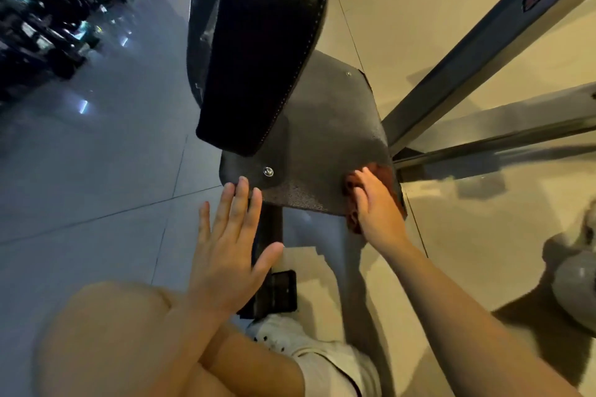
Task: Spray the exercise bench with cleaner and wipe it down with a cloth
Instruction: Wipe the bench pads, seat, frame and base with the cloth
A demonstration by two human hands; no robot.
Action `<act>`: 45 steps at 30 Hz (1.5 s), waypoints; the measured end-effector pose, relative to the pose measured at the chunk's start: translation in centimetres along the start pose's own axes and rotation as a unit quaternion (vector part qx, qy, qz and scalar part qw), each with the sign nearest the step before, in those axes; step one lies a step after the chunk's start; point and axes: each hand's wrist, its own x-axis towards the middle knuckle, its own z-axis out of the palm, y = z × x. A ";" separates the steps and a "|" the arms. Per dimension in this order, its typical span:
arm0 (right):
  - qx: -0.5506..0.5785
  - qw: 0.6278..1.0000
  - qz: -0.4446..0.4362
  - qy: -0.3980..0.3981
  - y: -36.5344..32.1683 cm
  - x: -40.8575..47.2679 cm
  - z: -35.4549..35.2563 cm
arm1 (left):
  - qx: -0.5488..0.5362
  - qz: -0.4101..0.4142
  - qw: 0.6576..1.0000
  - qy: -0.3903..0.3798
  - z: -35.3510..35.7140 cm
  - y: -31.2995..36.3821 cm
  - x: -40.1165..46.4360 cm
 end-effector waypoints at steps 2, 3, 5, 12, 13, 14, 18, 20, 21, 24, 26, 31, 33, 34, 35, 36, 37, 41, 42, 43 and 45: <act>-0.006 0.999 0.047 0.020 1.8 0.2 -1.0 | -0.005 -0.004 1.000 -0.004 0.0 0.0 0.0; -0.004 0.997 0.066 0.030 1.8 0.3 -1.1 | -0.010 -0.003 1.000 -0.005 0.1 0.0 0.1; -0.002 0.996 0.082 0.039 0.2 0.3 -0.3 | -0.011 -0.002 1.000 -0.006 0.3 -0.1 0.1; 0.091 0.967 -0.208 -0.115 -12.1 0.2 4.4 | 0.011 -0.007 1.000 -0.024 -0.5 0.1 0.0; 0.088 0.961 -0.231 -0.123 -12.3 0.6 4.6 | 0.015 -0.007 0.999 -0.027 -0.7 0.1 0.0; 0.083 0.961 -0.238 -0.113 -11.9 1.1 4.6 | 0.017 -0.006 0.999 -0.031 -0.9 0.1 -0.1; 0.031 0.995 -0.076 -0.059 -4.8 2.3 1.2 | 0.024 -0.008 0.999 -0.034 -1.0 0.3 0.2; -0.006 0.999 0.002 -0.034 -0.4 2.1 -0.5 | 0.026 -0.011 0.999 -0.035 -0.7 0.1 0.0; -0.012 0.999 0.026 -0.026 0.9 2.0 -1.0 | 0.030 -0.009 0.999 -0.034 -0.6 0.1 0.0; -0.002 0.998 0.060 -0.019 1.9 1.9 -1.1 | 0.036 0.003 0.999 -0.036 -0.5 -0.1 0.3; -0.001 0.998 0.061 -0.014 1.0 1.8 -1.0 | 0.037 0.003 0.999 -0.035 -0.4 -0.1 0.3; 0.055 0.995 -0.074 -0.025 -5.8 -0.9 1.4 | 0.013 0.001 0.999 -0.032 -0.5 0.1 0.2; 0.064 0.978 -0.187 -0.066 -9.0 -1.7 2.8 | 0.005 0.006 0.999 -0.035 -0.6 0.1 0.3; 0.061 0.971 -0.220 -0.076 -9.7 -1.8 3.2 | 0.004 0.005 0.999 -0.041 -0.7 0.0 0.4; 0.051 0.968 -0.233 -0.079 -10.0 -1.8 3.3 | 0.003 0.005 0.999 -0.050 -0.7 0.0 0.4; 0.036 0.969 -0.230 -0.078 -9.7 -1.7 3.2 | 0.000 0.004 0.998 -0.059 -0.8 0.0 0.4; 0.012 0.976 -0.206 -0.070 -9.3 -1.8 2.9 | -0.007 0.002 0.998 -0.069 -0.9 -0.1 0.2; -0.052 0.998 0.013 -0.036 -6.7 -2.9 -0.3 | -0.043 -0.011 0.995 -0.084 -0.9 -0.1 0.3; -0.042 0.997 0.048 -0.034 -6.5 -3.6 -1.2 | -0.050 -0.016 0.995 -0.089 -1.1 0.0 0.4; -0.016 0.996 0.074 -0.036 -6.5 -4.3 -2.0 | -0.058 -0.024 0.994 -0.094 -1.3 0.2 0.5; 0.101 0.986 0.124 -0.038 -7.3 -5.6 -3.3 | -0.064 -0.041 0.991 -0.106 -2.0 0.8 0.6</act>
